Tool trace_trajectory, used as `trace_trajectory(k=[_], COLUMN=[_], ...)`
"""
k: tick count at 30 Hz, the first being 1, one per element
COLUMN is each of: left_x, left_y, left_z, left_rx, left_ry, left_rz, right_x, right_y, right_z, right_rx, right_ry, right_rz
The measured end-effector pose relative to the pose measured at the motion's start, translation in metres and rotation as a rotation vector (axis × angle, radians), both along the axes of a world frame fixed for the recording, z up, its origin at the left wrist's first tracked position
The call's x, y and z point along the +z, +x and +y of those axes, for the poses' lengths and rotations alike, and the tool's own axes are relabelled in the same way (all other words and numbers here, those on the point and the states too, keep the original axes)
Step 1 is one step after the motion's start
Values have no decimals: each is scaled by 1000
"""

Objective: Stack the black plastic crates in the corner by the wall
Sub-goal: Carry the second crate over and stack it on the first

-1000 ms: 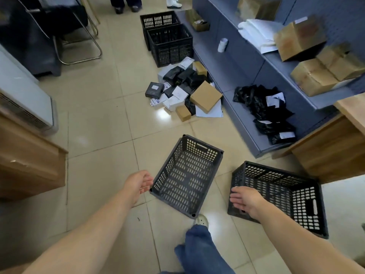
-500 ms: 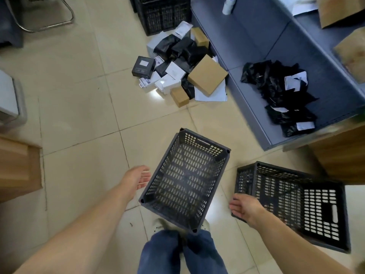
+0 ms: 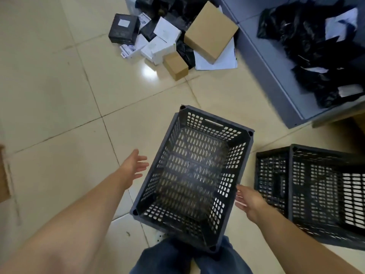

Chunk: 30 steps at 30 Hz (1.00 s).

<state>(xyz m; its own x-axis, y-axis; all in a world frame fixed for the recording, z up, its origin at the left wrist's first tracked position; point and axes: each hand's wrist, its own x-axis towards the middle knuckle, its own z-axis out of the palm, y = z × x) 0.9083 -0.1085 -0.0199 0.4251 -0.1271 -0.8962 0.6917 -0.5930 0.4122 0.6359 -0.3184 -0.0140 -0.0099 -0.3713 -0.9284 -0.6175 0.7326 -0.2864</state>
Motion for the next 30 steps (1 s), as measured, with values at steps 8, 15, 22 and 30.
trace_trajectory(k=[8,15,22,30], left_x=[-46,-51,-12,94], left_y=[13,23,27,34], left_z=[-24,-30,-15,22], left_rx=[79,139,128,204], left_ry=[-157,-201,-142,-151], left_rz=[132,173,193,184], right_x=[-29,-32,5,106], right_y=[10,11,18,38], right_z=[-8,-15,-11,-1], right_rx=[-211,-381,-376,-273], right_ry=[-14,91,97,95], right_rz=[-33,-145,-131,-144])
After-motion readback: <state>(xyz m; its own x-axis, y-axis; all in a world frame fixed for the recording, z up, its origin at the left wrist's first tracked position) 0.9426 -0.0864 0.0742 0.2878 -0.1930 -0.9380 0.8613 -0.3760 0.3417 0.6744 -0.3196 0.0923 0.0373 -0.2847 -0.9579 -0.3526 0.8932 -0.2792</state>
